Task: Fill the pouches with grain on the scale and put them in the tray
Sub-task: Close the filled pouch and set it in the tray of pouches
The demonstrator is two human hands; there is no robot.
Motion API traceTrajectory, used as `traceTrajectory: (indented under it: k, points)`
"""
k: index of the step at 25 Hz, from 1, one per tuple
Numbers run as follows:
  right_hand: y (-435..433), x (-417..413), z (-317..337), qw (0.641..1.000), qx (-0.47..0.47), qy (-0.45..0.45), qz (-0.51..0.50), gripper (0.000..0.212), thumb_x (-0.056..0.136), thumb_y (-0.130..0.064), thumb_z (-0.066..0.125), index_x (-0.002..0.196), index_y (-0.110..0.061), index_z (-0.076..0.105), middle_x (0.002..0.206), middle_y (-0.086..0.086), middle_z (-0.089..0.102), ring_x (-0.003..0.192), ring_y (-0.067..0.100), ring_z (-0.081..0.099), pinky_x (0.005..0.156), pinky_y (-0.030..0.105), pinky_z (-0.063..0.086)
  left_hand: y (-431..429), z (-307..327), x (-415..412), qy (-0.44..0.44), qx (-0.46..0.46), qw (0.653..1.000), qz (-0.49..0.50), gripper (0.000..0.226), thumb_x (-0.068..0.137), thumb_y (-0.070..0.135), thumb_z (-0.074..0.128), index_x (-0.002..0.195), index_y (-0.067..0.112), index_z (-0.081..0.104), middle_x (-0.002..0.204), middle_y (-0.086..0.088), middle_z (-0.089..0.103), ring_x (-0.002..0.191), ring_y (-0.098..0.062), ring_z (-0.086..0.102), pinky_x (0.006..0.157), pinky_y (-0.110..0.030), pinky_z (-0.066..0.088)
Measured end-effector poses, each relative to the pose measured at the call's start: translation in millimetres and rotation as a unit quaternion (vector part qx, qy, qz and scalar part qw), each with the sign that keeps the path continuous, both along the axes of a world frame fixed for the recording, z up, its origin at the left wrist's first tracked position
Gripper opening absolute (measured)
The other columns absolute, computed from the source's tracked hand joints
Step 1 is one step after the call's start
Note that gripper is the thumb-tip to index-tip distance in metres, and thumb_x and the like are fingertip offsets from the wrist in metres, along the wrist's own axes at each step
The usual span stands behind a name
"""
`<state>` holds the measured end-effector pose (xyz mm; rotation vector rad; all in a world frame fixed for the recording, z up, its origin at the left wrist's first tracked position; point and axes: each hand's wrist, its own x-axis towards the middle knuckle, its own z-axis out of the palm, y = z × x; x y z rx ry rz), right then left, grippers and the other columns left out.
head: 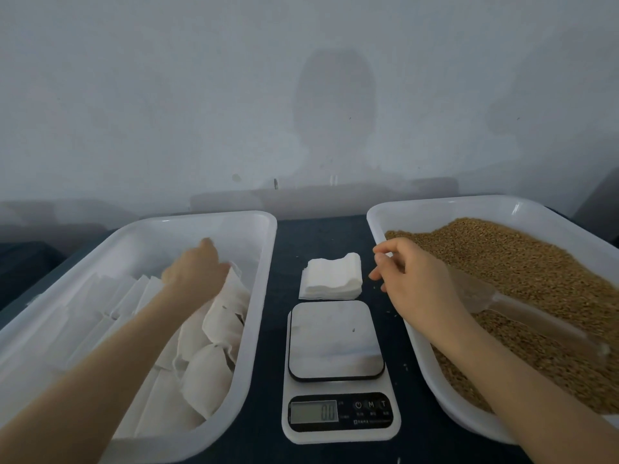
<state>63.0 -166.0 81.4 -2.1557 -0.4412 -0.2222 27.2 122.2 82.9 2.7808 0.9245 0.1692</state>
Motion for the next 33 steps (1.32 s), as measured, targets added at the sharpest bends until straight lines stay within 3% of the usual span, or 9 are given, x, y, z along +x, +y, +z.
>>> traceTrajectory:
  k: [2,4,7,10,14,18,23,29,33]
  points:
    - [-1,2,0,1.000,0.012,0.005,-0.019,0.009,0.098,-0.026,0.044,0.102,-0.030,0.053,0.079,-0.016,0.064,0.067,-0.003,0.059,0.052,0.011,0.038,-21,8,9,-0.080,0.086,0.991,-0.060,0.038,0.099,0.030,0.045,0.134,0.016,0.044,0.122,-0.010,0.062,0.109,-0.034,0.058,0.086,-0.041,0.044]
    - [-2,4,-1,0.999,0.016,0.016,-0.029,0.013,0.099,-0.024,0.043,0.106,-0.027,0.053,0.082,-0.015,0.064,0.069,-0.001,0.059,0.054,0.013,0.039,-51,11,29,-0.111,0.149,0.966,-0.182,0.024,0.098,0.023,0.045,0.119,0.017,0.056,0.114,-0.007,0.065,0.104,-0.032,0.057,0.083,-0.037,0.041]
    - [-3,6,-3,0.999,0.006,0.020,-0.033,0.016,0.099,-0.021,0.043,0.108,-0.026,0.054,0.083,-0.015,0.064,0.071,-0.002,0.058,0.057,0.013,0.041,-96,-2,63,0.022,0.249,0.912,-0.324,0.012,0.096,0.014,0.045,0.095,0.015,0.057,0.103,-0.004,0.066,0.095,-0.026,0.059,0.072,-0.028,0.033]
    - [-3,8,-4,0.999,0.001,0.023,-0.037,0.017,0.098,-0.020,0.043,0.109,-0.025,0.056,0.086,-0.012,0.065,0.072,0.000,0.057,0.063,0.020,0.046,-112,-24,89,0.172,0.212,0.906,-0.324,0.019,0.097,0.021,0.054,0.109,0.009,0.060,0.098,-0.006,0.062,0.088,-0.023,0.058,0.074,-0.029,0.036]
    - [-2,11,-5,0.999,0.000,0.023,-0.038,0.017,0.098,-0.020,0.043,0.108,-0.026,0.055,0.090,-0.009,0.065,0.068,0.001,0.055,0.061,0.020,0.045,-106,-31,99,0.233,0.156,0.914,-0.292,0.031,0.091,0.025,0.062,0.118,0.010,0.056,0.107,-0.007,0.057,0.096,-0.028,0.060,0.074,-0.030,0.041]
    - [1,10,-3,0.999,-0.001,0.018,-0.034,0.015,0.098,-0.019,0.043,0.101,-0.032,0.051,0.084,-0.014,0.064,0.062,-0.001,0.052,0.054,0.015,0.038,-106,-34,94,0.176,0.218,0.903,-0.325,0.017,0.091,0.007,0.051,0.104,0.010,0.062,0.073,0.000,0.047,0.076,-0.023,0.055,0.069,-0.027,0.039]
    - [-1,10,-2,0.999,0.006,0.027,-0.037,0.018,0.098,-0.019,0.043,0.108,-0.026,0.056,0.090,-0.009,0.066,0.072,0.001,0.057,0.062,0.018,0.044,-110,-28,91,0.155,0.203,0.914,-0.314,0.009,0.093,0.015,0.053,0.093,0.010,0.061,0.071,-0.001,0.048,0.062,-0.017,0.048,0.064,-0.028,0.041]
    - [-1,10,-3,0.999,0.012,0.012,-0.029,0.017,0.098,-0.018,0.044,0.105,-0.027,0.056,0.087,-0.014,0.064,0.069,-0.004,0.056,0.057,0.012,0.039,-99,-11,67,0.032,0.070,0.952,-0.297,0.019,0.095,0.006,0.043,0.111,0.012,0.049,0.079,-0.001,0.050,0.065,-0.017,0.048,0.057,-0.028,0.038]
    - [1,11,-4,1.000,0.003,0.009,-0.020,0.017,0.098,-0.017,0.044,0.102,-0.030,0.055,0.085,-0.017,0.062,0.071,-0.003,0.059,0.054,0.010,0.040,-92,-3,49,-0.064,-0.076,0.957,-0.272,0.032,0.095,0.009,0.044,0.123,0.016,0.056,0.101,0.000,0.060,0.080,-0.014,0.051,0.068,-0.023,0.040]
